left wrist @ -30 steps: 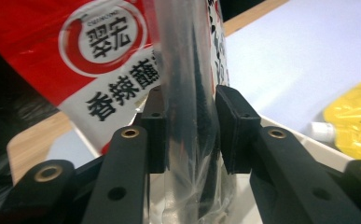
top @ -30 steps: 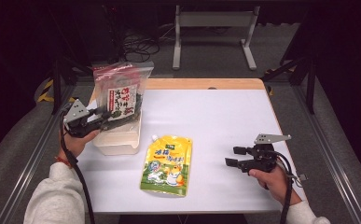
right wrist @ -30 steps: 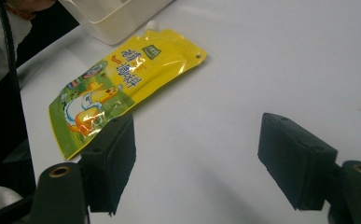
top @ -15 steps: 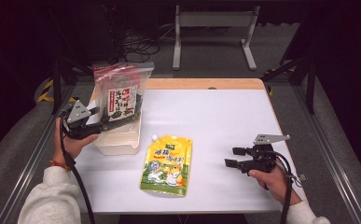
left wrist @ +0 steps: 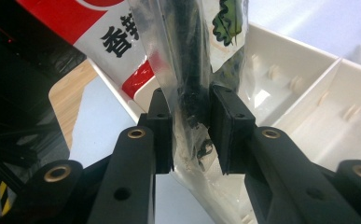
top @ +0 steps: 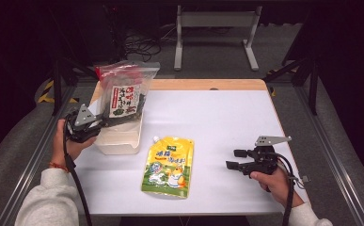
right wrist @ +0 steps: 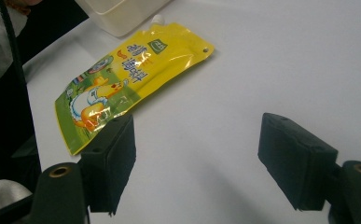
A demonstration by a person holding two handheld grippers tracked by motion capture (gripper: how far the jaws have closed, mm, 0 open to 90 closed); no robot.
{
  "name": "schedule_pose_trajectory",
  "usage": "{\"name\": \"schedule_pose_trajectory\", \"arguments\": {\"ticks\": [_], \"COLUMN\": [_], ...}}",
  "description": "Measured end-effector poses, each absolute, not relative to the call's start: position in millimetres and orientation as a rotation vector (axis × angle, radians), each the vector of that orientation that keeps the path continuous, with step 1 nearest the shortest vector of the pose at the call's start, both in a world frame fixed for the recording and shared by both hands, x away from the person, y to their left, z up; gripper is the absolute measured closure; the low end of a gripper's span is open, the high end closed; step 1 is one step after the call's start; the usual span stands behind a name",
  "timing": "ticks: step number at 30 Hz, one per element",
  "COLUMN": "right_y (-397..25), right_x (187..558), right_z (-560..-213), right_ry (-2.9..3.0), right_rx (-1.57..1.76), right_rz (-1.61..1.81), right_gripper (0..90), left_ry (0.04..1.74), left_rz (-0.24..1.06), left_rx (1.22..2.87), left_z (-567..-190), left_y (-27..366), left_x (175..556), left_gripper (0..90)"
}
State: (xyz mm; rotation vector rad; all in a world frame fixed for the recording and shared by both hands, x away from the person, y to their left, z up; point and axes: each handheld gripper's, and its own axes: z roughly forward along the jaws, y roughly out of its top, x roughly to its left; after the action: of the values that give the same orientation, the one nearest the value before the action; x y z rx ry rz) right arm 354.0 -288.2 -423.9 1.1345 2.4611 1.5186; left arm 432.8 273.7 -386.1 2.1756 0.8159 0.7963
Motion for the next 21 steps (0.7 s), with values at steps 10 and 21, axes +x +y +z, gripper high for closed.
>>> {"name": "schedule_pose_trajectory", "arguments": {"ticks": [10, 21], "right_y": [-284.8, -280.7], "right_x": [353.7, 356.3], "right_z": [-426.6, -428.0], "right_ry": [2.496, 2.521], "right_rx": [1.126, 1.116], "right_rz": [1.503, 1.526], "right_gripper": [27.3, 26.9], "left_ry": [0.8, 0.758], "left_rz": [0.819, 0.83], "left_rx": [2.219, 2.3], "left_z": [-395.5, -399.4], "left_y": [272.0, 267.5], "left_x": [435.6, 430.7], "left_gripper": [74.9, 78.7]}}
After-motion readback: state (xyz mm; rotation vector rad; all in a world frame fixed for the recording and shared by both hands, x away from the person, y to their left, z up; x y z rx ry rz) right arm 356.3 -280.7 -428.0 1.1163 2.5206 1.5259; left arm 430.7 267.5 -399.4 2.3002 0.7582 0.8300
